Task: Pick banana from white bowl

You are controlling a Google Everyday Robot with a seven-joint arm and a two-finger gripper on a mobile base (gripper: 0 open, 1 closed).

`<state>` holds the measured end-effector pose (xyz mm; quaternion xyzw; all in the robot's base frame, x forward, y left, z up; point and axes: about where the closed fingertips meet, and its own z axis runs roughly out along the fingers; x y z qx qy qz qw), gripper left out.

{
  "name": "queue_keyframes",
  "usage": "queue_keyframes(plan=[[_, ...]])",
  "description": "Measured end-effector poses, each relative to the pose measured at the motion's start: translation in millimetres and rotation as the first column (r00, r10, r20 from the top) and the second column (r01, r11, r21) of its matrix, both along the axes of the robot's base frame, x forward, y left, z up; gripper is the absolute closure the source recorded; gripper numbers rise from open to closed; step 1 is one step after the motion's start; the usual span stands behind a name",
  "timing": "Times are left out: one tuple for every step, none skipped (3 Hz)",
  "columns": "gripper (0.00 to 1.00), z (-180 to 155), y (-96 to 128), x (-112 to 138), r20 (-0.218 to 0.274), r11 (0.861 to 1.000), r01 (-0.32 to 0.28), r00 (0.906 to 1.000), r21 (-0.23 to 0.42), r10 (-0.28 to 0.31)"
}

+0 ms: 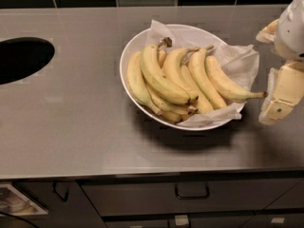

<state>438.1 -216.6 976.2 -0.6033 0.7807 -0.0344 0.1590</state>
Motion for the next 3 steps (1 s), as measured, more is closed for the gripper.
queue_keyframes(plan=[[0.0,0.1,0.3,1.1,0.003,1.0,0.001,1.0,0.002,-0.001],[0.0,-8.4,3.9,16.4,-0.001,0.999,0.028,0.9996,0.016,-0.028],[0.15,-18.0,10.0,31.6,-0.006,0.998,0.063,0.998,0.013,-0.063]])
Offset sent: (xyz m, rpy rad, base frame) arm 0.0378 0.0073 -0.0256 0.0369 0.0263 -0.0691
